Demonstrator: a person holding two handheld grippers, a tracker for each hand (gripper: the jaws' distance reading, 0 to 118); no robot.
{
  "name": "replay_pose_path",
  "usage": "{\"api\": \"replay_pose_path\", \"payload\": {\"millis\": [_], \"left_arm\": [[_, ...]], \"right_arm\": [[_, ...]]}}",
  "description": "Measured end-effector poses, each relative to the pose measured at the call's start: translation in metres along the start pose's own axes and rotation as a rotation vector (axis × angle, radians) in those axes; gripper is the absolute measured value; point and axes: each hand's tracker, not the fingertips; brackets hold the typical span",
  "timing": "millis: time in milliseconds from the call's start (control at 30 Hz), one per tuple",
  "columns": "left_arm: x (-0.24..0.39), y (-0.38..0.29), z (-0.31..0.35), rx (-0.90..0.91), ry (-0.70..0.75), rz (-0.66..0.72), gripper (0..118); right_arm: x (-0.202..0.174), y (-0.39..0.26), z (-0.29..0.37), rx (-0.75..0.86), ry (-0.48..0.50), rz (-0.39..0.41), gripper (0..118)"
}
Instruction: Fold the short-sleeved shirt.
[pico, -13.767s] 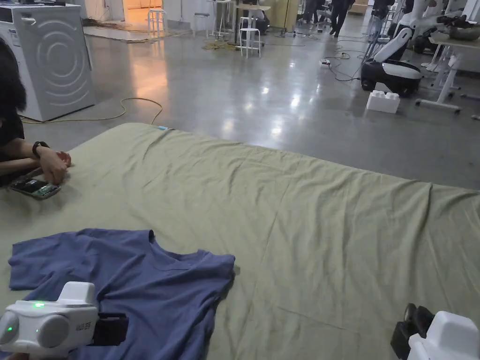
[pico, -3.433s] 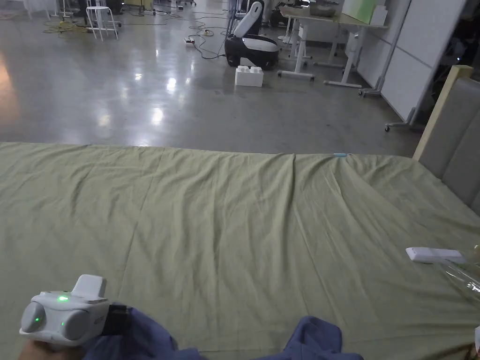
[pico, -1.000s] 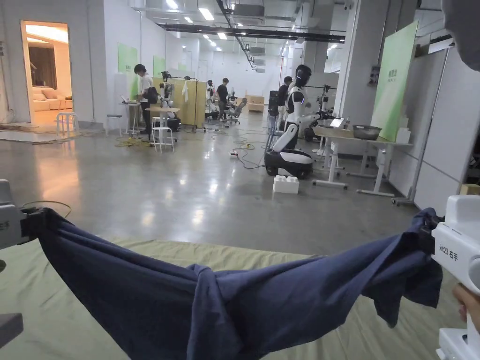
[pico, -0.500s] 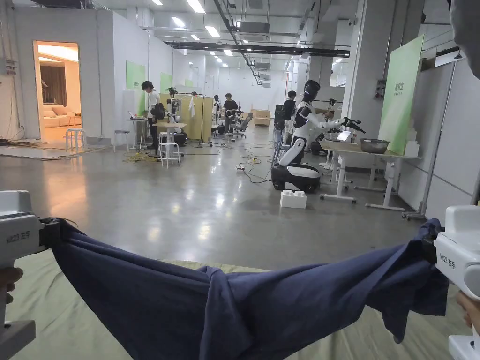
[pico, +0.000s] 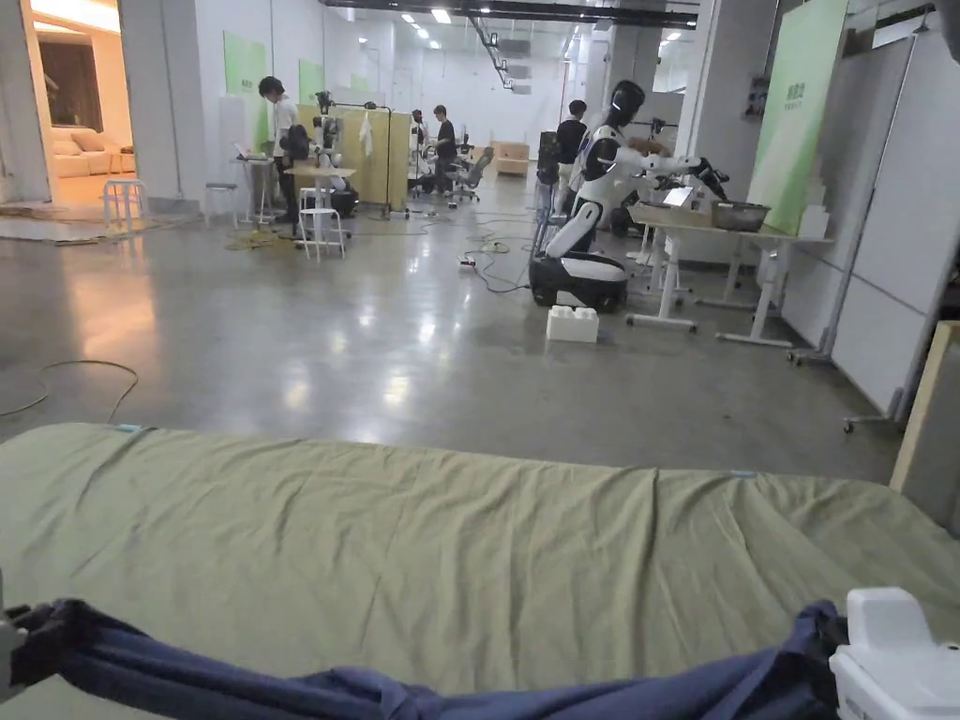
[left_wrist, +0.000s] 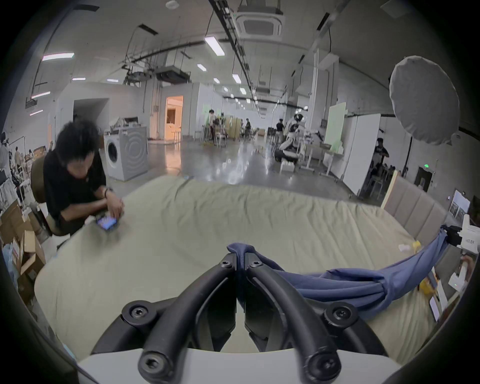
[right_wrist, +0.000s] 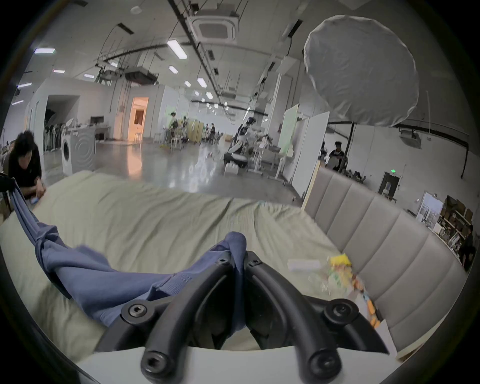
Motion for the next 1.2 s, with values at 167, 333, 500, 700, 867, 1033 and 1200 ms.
{"api": "replay_pose_path", "payload": {"millis": [167,333,500,700,867,1033,1200], "left_arm": [[-0.013,-0.085,0.024,-0.129,0.016,0.029,5],[-0.024,-0.132,0.034,-0.238,0.046,0.05,5],[-0.025,-0.146,0.029,-0.278,0.076,0.043,19],[-0.007,-0.13,0.036,-0.219,0.135,-0.025,64],[0.039,-0.101,0.051,-0.064,0.057,-0.094,64],[0.097,-0.08,0.072,0.12,0.012,-0.164,64],[0.138,-0.075,0.087,0.267,-0.058,-0.182,37]], "right_arm": [[-0.009,-0.077,0.027,-0.115,0.03,0.01,5],[-0.017,-0.126,0.042,-0.191,0.028,0.047,5],[-0.026,-0.146,0.043,-0.248,0.027,0.033,14],[-0.035,-0.132,0.061,-0.159,0.026,-0.024,79],[-0.053,-0.088,0.085,0.004,0.033,-0.106,95],[-0.082,-0.053,0.114,0.168,0.04,-0.179,94],[-0.115,-0.034,0.141,0.304,-0.015,-0.15,36]]}}
